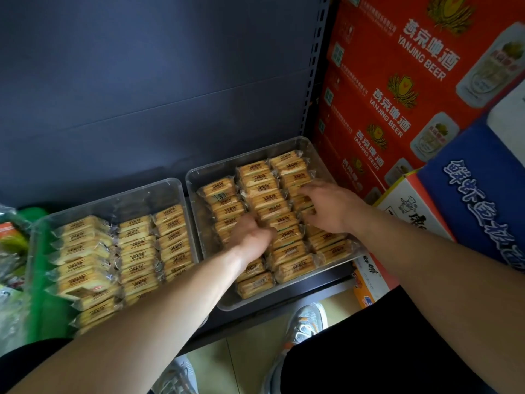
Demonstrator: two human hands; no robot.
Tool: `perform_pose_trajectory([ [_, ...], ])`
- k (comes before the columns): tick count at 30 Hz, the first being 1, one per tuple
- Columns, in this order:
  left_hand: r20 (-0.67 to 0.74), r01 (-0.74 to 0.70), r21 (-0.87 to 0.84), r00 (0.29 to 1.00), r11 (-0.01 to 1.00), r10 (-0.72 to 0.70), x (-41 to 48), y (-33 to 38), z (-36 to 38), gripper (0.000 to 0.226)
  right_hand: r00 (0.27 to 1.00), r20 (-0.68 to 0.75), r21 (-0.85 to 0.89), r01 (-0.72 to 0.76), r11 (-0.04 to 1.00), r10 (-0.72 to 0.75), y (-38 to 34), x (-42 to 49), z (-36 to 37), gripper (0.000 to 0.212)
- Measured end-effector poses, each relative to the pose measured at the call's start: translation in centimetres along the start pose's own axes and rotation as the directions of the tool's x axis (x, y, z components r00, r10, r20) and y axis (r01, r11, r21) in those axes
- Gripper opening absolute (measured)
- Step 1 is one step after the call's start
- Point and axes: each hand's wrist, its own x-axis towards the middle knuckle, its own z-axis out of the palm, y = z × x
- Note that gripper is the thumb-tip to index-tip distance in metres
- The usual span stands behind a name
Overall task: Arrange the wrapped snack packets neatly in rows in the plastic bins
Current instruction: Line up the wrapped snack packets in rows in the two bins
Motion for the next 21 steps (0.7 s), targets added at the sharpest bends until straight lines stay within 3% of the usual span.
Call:
perform_pose_trajectory([
  [5,0.126,-0.041,0.008,0.991,0.999,0.04,0.4,0.0,-1.6,0.015,1.0,0.019,-0.008,0.017,1.0,-0.017,-0.7,1.1,0.5,0.057],
  [7,0.08,-0.088,0.119,0.994,0.989,0.078,0.2,0.1,-2.8,0.009,1.0,-0.007,-0.017,0.031,0.999,-0.031,-0.9,1.7,0.6,0.057],
  [10,-0.137,-0.158,0.318,0.968,0.935,0.21,0.5,-0.1,-4.3,0.029,0.995,-0.047,-0.05,0.08,0.996,-0.083,-1.6,2.5,0.8,0.06],
  [13,-0.184,-0.206,0.421,0.934,0.884,0.305,1.2,0.1,-6.0,0.055,0.983,-0.064,-0.122,0.164,0.979,-0.172,-2.9,3.3,1.0,0.063],
  [16,-0.159,-0.235,0.649,0.888,0.723,0.431,2.4,0.3,-7.2,0.059,0.964,-0.061,-0.195,0.244,0.95,-0.26,-4.2,4.2,1.2,0.065],
  [19,-0.085,-0.185,0.887,0.835,0.424,0.543,3.7,-0.1,-8.2,0.054,0.955,-0.05,-0.273,0.269,0.924,-0.293,-5.0,5.6,1.3,0.077],
  [21,-0.053,-0.166,0.919,0.846,0.357,0.531,4.6,-0.5,-9.1,0.058,0.959,-0.039,-0.305,0.255,0.918,-0.279,-5.2,6.9,1.5,0.084],
])
